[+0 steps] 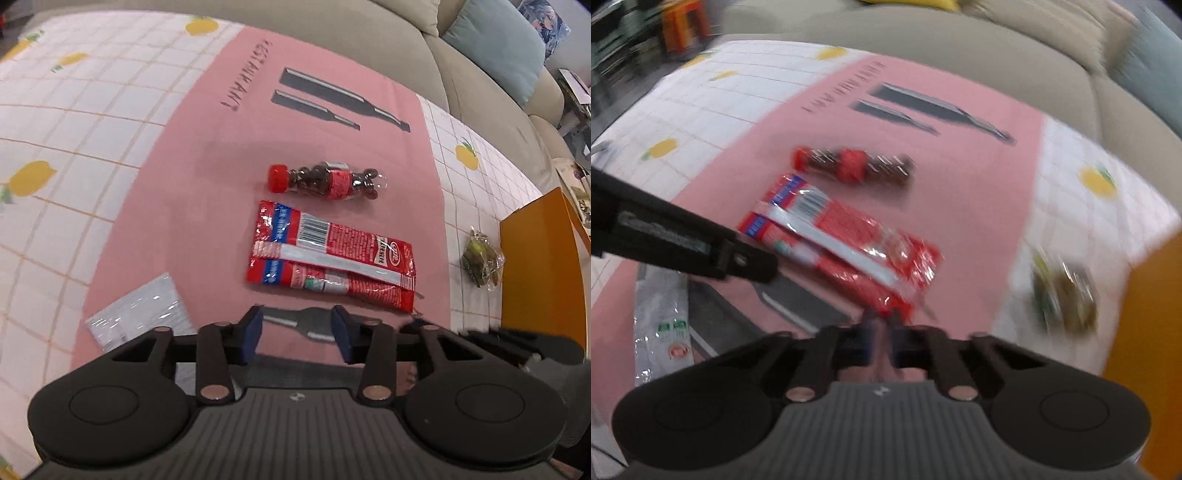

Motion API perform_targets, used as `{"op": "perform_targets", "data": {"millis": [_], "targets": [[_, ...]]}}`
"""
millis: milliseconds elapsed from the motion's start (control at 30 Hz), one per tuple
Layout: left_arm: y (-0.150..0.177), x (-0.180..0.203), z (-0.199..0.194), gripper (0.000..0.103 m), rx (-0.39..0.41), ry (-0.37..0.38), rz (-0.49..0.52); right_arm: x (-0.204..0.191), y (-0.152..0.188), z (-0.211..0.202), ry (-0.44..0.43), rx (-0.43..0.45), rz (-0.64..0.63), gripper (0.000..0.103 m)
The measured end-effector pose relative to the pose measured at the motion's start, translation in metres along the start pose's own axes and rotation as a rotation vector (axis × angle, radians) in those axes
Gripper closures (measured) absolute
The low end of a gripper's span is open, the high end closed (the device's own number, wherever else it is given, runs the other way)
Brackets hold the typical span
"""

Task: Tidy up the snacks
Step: 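Grasp the white sachet with the left tool while the right tool approaches the red stick packs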

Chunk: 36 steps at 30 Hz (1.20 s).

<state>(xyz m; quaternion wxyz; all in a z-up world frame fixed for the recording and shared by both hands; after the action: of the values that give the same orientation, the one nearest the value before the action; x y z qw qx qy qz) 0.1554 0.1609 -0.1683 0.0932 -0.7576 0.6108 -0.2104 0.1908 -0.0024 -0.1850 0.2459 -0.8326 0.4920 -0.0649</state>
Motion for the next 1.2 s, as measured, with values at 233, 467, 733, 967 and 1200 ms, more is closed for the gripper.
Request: {"op": "perform_targets", "data": {"millis": [233, 467, 733, 967, 1200], "targets": [[0.016, -0.011, -0.037, 0.021, 0.033, -0.257, -0.05, 0.003, 0.023, -0.016, -0.057, 0.003, 0.039, 0.085], [0.026, -0.042, -0.029, 0.02, -0.017, -0.215, -0.277, -0.013, -0.002, -0.015, -0.147, 0.068, -0.203, 0.028], [0.032, -0.034, -0.018, 0.03, -0.048, -0.214, -0.21, -0.028, -0.035, 0.019, -0.198, 0.047, -0.43, 0.02], [0.022, -0.024, -0.008, 0.043, -0.017, -0.125, -0.096, -0.024, -0.041, 0.033, -0.226, -0.024, -0.37, 0.028], [0.007, 0.003, 0.009, 0.045, 0.014, -0.031, 0.033, -0.003, -0.008, 0.011, -0.083, 0.0, -0.104, 0.041]]}}
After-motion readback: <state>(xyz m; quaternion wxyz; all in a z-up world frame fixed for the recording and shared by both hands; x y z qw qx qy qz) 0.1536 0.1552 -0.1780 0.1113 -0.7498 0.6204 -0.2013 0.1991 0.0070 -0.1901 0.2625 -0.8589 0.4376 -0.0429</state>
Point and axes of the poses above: each gripper's, at about its wrist camera, not at the fingertips, and z roughly the way its jaws point, x to its right, y to its underside, the point moved 3 cm from there along z, roughly the way its jaws point, and after that the axes turned 14 degrees about z, right-handed, at the moved point
